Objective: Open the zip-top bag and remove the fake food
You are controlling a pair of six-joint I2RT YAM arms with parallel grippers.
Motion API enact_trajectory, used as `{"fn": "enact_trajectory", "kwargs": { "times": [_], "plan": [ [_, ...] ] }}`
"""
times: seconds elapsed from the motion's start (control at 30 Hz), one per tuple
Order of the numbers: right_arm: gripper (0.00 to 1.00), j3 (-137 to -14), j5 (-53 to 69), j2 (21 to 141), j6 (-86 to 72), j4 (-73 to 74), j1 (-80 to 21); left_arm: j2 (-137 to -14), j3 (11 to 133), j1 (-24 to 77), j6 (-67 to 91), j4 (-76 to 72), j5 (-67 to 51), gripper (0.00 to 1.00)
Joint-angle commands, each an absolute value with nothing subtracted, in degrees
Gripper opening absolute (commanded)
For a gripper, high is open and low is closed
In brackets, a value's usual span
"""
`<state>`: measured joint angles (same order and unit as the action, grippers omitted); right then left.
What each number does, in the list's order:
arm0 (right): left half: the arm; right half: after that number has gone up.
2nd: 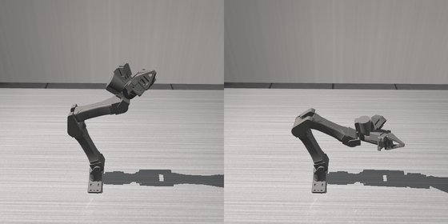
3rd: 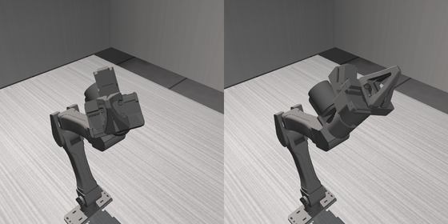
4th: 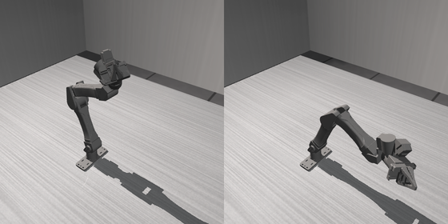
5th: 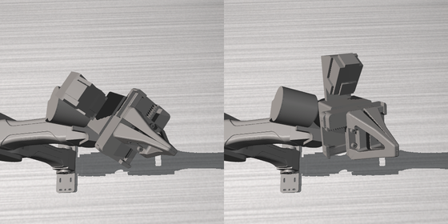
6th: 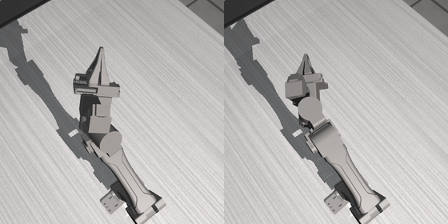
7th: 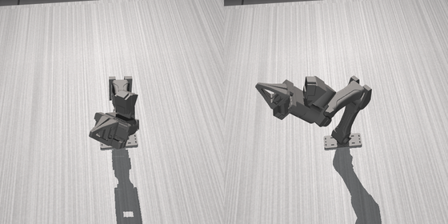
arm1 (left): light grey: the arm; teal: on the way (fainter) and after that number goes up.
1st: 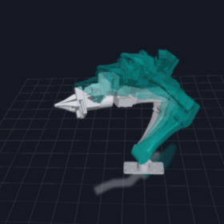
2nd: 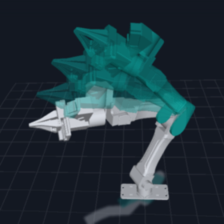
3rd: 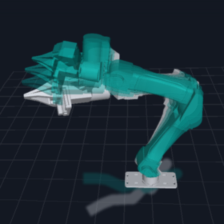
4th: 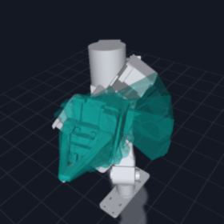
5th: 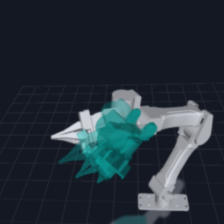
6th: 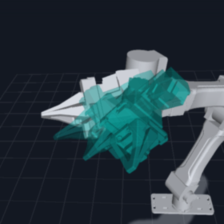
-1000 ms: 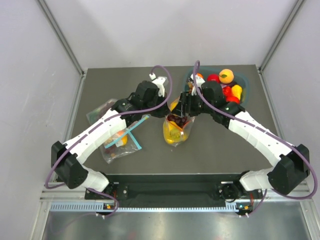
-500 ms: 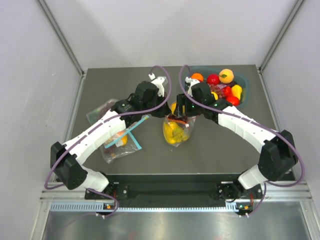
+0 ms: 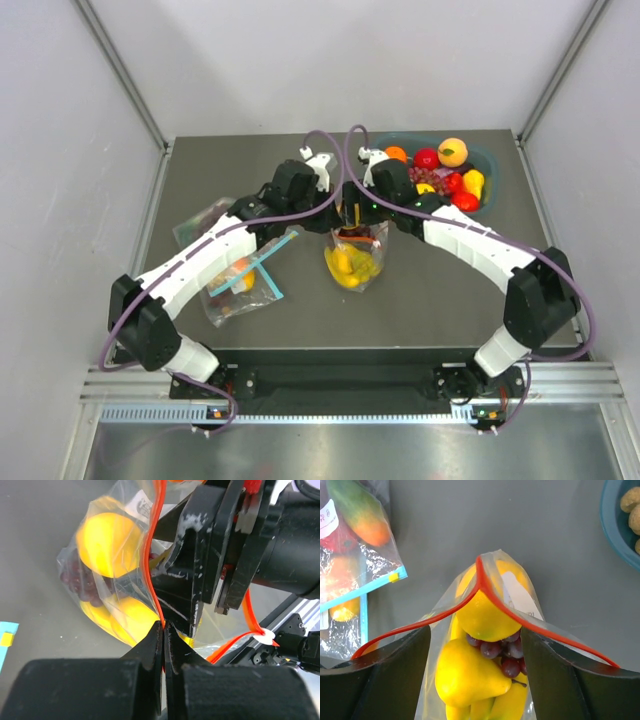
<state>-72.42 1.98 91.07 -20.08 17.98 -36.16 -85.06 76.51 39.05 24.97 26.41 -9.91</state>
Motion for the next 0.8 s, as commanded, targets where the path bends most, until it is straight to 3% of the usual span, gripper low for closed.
{"fn": "enact_trajectory", "kwargs": {
  "times": [0.0,0.17,0.33,0.57,0.67,0.77],
  "plan": [
    [0.73,-76.0,3.3,92.7,-19.5,15.5,-38.3,-85.7,78.1,38.6,23.7,23.4,-13.1,0.00],
    [0.75,-75.8,4.4,95.4,-18.0,14.3,-38.9,-85.4,78.3,37.6,23.0,23.3,-14.3,0.00],
    [0.87,-76.1,3.4,97.7,-17.1,10.0,-39.2,-85.7,78.3,36.4,22.7,23.8,-15.5,0.00],
    [0.88,-79.0,3.5,102.6,-14.2,8.3,-39.6,-85.9,78.0,35.4,22.0,24.2,-17.0,0.00],
    [0.86,-80.9,4.8,104.8,-13.9,9.8,-39.6,-86.0,78.1,34.8,21.8,24.3,-17.5,0.00],
    [0.69,-80.2,5.3,105.4,-13.9,10.2,-39.7,-85.9,78.1,34.3,21.7,24.3,-17.5,0.00]
  ]
}}
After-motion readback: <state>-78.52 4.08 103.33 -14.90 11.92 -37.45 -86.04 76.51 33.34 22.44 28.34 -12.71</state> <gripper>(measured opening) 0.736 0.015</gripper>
